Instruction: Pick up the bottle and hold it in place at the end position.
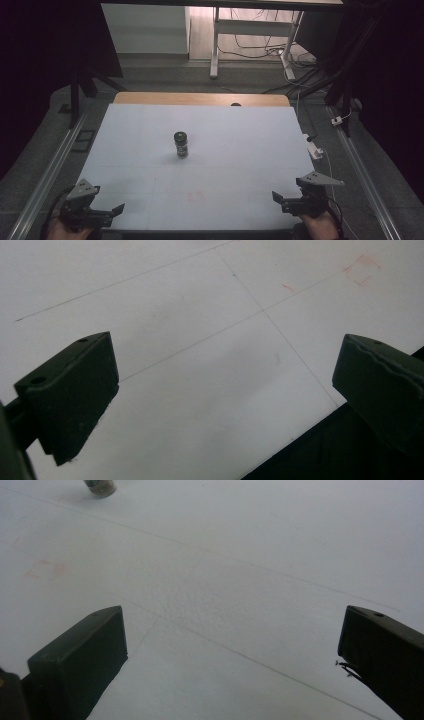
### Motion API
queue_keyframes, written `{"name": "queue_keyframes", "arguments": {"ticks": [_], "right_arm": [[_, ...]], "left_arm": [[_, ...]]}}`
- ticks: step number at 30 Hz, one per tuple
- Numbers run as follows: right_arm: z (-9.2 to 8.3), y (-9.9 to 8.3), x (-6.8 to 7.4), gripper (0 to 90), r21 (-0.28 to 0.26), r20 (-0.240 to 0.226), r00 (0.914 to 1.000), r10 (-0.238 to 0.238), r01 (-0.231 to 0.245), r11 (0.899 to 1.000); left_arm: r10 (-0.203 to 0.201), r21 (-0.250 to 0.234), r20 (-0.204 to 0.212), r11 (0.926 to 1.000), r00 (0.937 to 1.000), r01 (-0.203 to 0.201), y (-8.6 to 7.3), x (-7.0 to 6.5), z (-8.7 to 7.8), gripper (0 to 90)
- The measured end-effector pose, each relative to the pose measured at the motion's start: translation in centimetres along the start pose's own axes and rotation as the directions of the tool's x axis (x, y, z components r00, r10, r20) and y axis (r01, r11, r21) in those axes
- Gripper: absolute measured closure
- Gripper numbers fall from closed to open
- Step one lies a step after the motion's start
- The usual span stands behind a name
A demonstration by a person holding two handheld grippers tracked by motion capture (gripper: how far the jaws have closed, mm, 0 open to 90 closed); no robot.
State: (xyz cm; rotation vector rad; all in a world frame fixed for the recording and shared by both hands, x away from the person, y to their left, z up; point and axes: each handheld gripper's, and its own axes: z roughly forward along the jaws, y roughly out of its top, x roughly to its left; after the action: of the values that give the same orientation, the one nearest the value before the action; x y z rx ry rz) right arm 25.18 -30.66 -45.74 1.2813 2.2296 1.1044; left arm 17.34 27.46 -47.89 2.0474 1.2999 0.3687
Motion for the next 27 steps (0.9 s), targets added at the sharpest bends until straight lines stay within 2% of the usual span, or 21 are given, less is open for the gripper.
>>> {"name": "queue_keyframes", "arguments": {"ticks": [8, 16, 27], "right_arm": [[0.25, 0.03, 0.17, 0.0, 0.023, -0.028, 0.9994, -0.022, 0.022, 0.999], [0.27, 0.11, 0.05, 0.0, 0.025, -0.041, 0.9991, -0.013, 0.014, 1.000], [0.35, 0.14, 0.01, 0.0, 0.034, -0.049, 0.9987, -0.012, 0.013, 0.999]], "left_arm": [[-0.011, -0.002, 0.007, 0.9999, 0.9999, 0.011, 0.01, 0.10, 0.00, 0.0], [-0.021, -0.002, 0.014, 0.9998, 0.9997, 0.021, -0.07, 0.22, -0.05, 0.0], [-0.014, 0.009, 0.013, 0.9999, 0.9998, 0.014, 0.00, 0.12, 0.02, 0.0]]}}
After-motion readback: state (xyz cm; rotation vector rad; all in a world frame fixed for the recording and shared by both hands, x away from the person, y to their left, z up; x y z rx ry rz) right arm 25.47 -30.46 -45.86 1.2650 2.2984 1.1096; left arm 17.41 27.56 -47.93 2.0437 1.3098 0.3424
